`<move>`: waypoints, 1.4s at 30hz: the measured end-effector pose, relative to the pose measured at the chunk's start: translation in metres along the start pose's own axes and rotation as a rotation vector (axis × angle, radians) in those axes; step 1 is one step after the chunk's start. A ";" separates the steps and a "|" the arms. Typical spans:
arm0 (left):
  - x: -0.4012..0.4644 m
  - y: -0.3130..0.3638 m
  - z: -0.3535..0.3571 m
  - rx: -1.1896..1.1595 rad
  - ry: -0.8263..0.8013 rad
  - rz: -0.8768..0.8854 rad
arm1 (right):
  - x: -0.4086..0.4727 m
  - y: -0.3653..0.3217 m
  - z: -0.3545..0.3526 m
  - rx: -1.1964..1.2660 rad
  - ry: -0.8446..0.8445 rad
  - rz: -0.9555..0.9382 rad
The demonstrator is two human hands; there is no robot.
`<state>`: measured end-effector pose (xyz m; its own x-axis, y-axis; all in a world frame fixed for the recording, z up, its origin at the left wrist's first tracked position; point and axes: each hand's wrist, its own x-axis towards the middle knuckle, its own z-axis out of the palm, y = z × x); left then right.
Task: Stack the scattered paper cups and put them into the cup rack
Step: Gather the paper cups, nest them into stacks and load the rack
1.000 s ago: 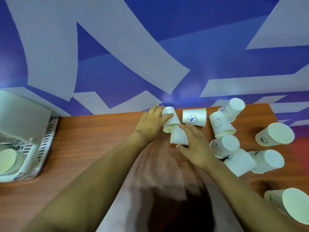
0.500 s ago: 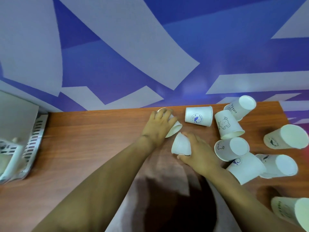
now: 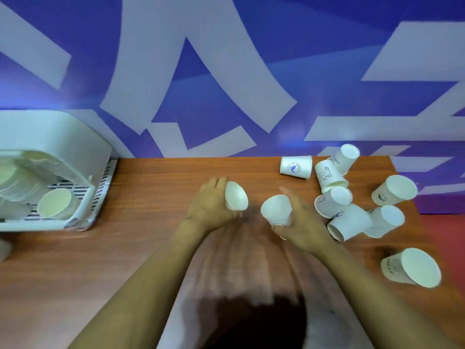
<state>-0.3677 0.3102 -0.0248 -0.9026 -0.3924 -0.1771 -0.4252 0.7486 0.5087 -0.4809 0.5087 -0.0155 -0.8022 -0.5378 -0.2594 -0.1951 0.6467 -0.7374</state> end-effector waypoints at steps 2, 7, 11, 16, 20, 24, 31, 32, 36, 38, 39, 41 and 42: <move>-0.030 0.003 -0.013 -0.134 0.119 -0.022 | -0.028 -0.010 0.007 -0.171 -0.051 -0.064; -0.118 -0.014 0.004 -0.212 0.055 -0.166 | -0.074 -0.020 0.032 -0.157 -0.082 -0.081; -0.153 -0.035 -0.008 -0.175 0.065 -0.222 | -0.088 -0.026 0.055 -0.140 -0.111 -0.084; -0.164 -0.052 -0.053 -0.159 0.168 -0.201 | -0.096 -0.058 0.083 -0.126 -0.102 -0.132; -0.175 -0.082 -0.073 -0.198 0.146 -0.187 | -0.105 -0.092 0.106 -0.151 -0.095 -0.126; -0.185 -0.129 -0.103 -0.248 0.136 -0.148 | -0.112 -0.134 0.138 -0.174 -0.077 -0.108; -0.198 -0.226 -0.156 -0.211 0.146 -0.130 | -0.112 -0.212 0.218 -0.146 -0.066 -0.135; -0.200 -0.239 -0.161 -0.206 0.143 -0.142 | -0.110 -0.220 0.230 -0.148 -0.068 -0.130; -0.199 -0.278 -0.185 -0.167 0.129 -0.148 | -0.106 -0.245 0.267 -0.144 -0.071 -0.109; -0.196 -0.289 -0.195 -0.173 0.127 -0.133 | -0.103 -0.256 0.278 -0.144 -0.075 -0.107; -0.194 -0.294 -0.199 -0.178 0.128 -0.133 | -0.102 -0.261 0.283 -0.145 -0.080 -0.111; -0.188 -0.301 -0.206 -0.174 0.139 -0.141 | -0.098 -0.269 0.289 -0.151 -0.091 -0.118; -0.186 -0.303 -0.206 -0.164 0.141 -0.148 | -0.096 -0.270 0.290 -0.155 -0.101 -0.120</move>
<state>-0.0572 0.0458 0.0275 -0.8084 -0.5703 -0.1458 -0.5245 0.5854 0.6183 -0.1872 0.2286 0.0276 -0.7091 -0.6622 -0.2423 -0.3766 0.6462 -0.6638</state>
